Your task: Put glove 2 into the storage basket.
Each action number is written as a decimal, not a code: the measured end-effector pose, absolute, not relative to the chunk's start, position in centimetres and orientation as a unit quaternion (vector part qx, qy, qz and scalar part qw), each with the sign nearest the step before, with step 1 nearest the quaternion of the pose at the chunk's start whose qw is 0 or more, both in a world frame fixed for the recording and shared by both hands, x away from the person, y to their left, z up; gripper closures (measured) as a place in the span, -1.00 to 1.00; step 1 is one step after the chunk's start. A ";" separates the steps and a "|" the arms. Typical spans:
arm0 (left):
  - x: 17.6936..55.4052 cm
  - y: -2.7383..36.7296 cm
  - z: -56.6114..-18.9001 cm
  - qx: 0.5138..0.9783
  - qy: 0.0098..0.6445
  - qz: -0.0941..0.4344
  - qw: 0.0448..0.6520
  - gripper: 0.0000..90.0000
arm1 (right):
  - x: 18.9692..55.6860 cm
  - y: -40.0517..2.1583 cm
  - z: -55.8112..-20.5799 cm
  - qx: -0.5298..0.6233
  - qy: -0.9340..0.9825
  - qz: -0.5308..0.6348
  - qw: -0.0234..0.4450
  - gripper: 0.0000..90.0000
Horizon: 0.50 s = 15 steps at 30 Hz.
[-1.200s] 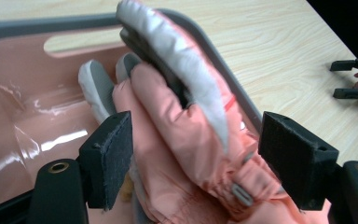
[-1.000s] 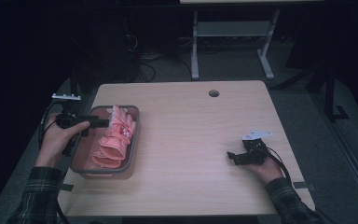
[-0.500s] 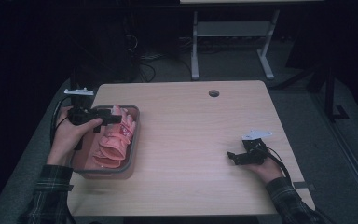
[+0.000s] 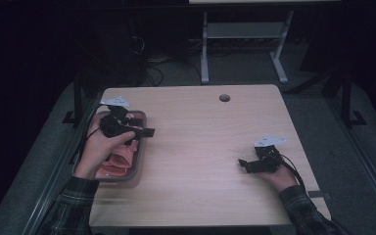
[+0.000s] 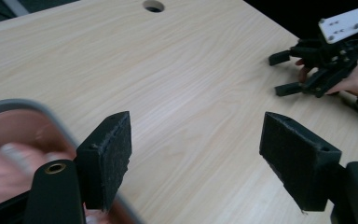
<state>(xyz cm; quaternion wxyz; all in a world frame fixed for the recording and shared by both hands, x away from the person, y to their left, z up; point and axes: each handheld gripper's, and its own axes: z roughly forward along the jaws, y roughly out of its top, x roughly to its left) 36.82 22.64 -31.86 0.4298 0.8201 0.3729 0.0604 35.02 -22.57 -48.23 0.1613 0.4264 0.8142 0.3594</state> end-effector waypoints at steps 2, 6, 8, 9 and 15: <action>36.6 21.8 -32.0 0.824 0.367 0.065 0.427 -0.44 | 35.0 -22.6 -48.2 0.426 0.814 0.359 0.161 -0.72; 36.2 20.1 -32.8 0.829 0.361 0.069 0.421 -0.44 | 35.0 -22.6 -48.2 0.426 0.814 0.359 0.161 -0.72; 36.0 19.3 -33.3 0.834 0.354 0.070 0.416 -0.45 | 35.0 -22.6 -48.2 0.426 0.814 0.359 0.161 -0.72; 35.9 19.0 -33.5 0.836 0.352 0.071 0.414 -0.44 | 35.0 -22.6 -48.2 0.426 0.814 0.359 0.161 -0.72; 35.3 17.0 -35.0 0.845 0.341 0.074 0.404 -0.44 | 35.0 -22.6 -48.2 0.426 0.814 0.359 0.161 -0.72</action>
